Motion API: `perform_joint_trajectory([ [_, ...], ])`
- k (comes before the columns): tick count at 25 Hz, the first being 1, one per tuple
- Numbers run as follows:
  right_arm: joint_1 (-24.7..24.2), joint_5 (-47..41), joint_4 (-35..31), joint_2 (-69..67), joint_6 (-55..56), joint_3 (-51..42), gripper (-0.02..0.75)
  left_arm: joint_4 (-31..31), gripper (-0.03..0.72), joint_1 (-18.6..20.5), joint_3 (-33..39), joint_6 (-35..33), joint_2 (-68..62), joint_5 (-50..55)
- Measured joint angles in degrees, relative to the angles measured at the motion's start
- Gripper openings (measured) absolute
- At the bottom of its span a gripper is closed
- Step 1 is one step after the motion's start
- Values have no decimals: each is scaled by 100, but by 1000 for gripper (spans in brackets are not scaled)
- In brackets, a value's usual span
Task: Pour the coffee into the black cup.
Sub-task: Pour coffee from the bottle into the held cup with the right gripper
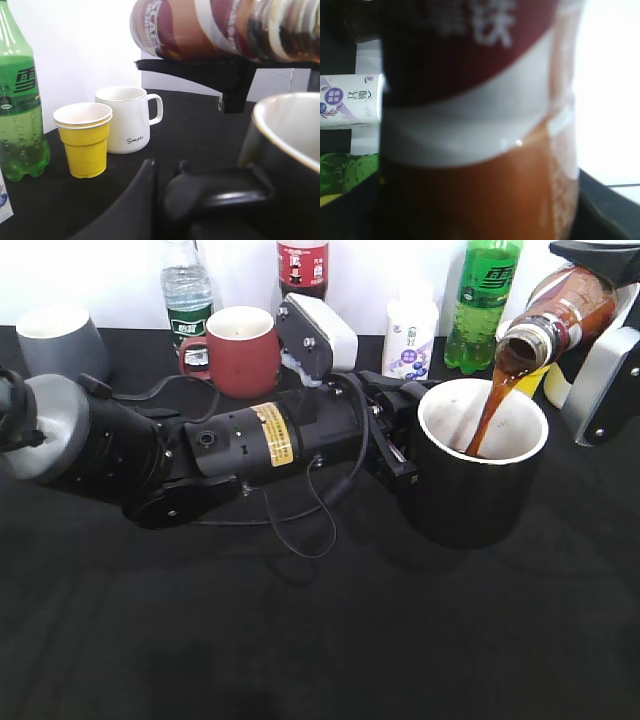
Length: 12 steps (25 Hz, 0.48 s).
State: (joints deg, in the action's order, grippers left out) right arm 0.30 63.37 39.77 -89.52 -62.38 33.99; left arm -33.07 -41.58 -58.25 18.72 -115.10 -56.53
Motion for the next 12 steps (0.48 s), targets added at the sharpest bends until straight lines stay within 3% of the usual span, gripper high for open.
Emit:
perform_joint_trajectory([
  [12,0,0,-128,0,-387,0,532,0,67,0,0,0,0,14],
])
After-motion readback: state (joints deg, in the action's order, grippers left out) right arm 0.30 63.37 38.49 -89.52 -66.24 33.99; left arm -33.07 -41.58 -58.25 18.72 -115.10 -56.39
